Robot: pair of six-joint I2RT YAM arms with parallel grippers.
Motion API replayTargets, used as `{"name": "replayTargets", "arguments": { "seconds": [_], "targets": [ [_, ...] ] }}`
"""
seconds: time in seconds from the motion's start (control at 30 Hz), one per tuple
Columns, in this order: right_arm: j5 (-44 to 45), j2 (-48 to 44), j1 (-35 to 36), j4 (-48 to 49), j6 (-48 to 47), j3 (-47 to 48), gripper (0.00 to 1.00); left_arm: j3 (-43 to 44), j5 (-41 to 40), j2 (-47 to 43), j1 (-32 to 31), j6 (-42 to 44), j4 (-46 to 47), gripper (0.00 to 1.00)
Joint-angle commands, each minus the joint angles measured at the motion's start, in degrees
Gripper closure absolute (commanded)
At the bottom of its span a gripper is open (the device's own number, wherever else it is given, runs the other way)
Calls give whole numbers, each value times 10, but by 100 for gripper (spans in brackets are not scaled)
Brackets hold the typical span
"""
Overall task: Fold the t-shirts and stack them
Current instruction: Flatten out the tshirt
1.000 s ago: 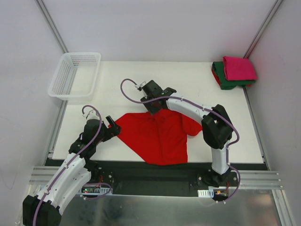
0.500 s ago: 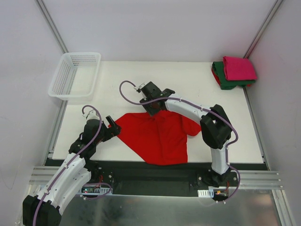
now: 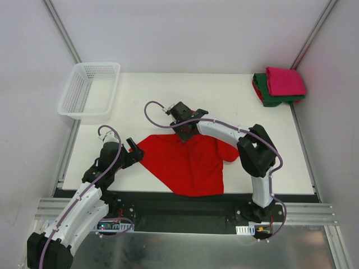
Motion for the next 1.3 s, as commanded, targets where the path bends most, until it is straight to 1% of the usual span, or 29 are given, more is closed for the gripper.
{"name": "replayTargets", "arguments": {
  "seconds": [0.0, 0.03, 0.13, 0.27, 0.3, 0.37, 0.43, 0.6, 1.27],
  "targets": [
    [20, -12, 3, 5, 8, -3, 62, -2, -5, -1, -1, 12, 2, 1],
    [20, -14, 2, 6, 8, -2, 69, -2, -5, -2, -1, 13, 1, 1],
    [22, -14, 3, 6, 8, -1, 83, -4, -5, -4, 0, 12, 2, 1],
    [23, -15, 3, 6, 8, -1, 87, -4, -4, -4, 0, 12, 2, 1],
    [23, -15, 3, 6, 8, -1, 87, -4, -4, -4, -1, 12, 1, 1],
    [22, -16, 3, 6, 8, -1, 76, -4, -4, -4, -1, 12, 2, 1],
    [23, -16, 3, 6, 8, -1, 69, -4, -4, -4, -1, 12, 2, 1],
    [24, -19, 2, 6, 8, 0, 67, -4, -4, -5, -1, 12, 2, 1],
    [30, -43, 3, -2, 5, 4, 67, -5, -4, -5, -1, 11, 2, 0]
  ]
}}
